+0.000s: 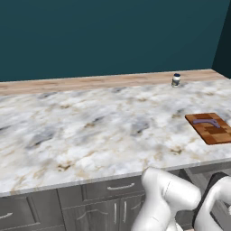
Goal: Open the drawer on the right and place the cutting tools on the cutting board.
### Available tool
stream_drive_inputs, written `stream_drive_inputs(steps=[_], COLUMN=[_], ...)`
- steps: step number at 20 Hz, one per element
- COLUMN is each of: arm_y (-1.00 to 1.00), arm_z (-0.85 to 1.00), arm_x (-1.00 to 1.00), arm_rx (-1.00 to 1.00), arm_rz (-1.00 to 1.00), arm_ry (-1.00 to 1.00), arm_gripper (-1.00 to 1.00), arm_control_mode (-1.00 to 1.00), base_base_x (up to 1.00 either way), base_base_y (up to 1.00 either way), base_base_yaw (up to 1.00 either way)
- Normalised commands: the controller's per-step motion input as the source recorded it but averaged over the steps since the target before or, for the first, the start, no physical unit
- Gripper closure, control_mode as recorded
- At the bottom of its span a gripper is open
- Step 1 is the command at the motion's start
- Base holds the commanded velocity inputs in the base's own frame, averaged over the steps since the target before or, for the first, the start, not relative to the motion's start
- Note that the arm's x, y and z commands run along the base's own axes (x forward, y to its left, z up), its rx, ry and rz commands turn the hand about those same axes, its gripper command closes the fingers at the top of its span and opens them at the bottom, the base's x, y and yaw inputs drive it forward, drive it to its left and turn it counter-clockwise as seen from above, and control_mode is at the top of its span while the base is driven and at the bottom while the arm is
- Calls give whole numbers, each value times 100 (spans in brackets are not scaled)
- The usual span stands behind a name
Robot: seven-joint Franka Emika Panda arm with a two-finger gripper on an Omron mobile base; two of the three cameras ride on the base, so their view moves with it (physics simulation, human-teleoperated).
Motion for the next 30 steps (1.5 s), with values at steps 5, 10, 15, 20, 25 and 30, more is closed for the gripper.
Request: stream_drive_inputs(steps=[5,10,15,20,25,30], arm_y=[-42,-39,-38,-38,-23,-10], arm_z=[-17,-20,-21,-24,-25,-22], arm_x=[16,17,15,6,0,0], arm_rx=[0,0,0,0,5,6], arm_rz=[0,0,0,0,0,0], arm_ry=[2,3,4,4,0,0], arm_gripper=[-100,-100,-100,-100,-100,-100], arm_control_mode=[-100,-100,-100,-100,-100,-100], base_base_x=[0,0,0,0,0,0], base_base_y=[0,0,0,0,0,0], base_base_yaw=[0,0,0,0,0,0])
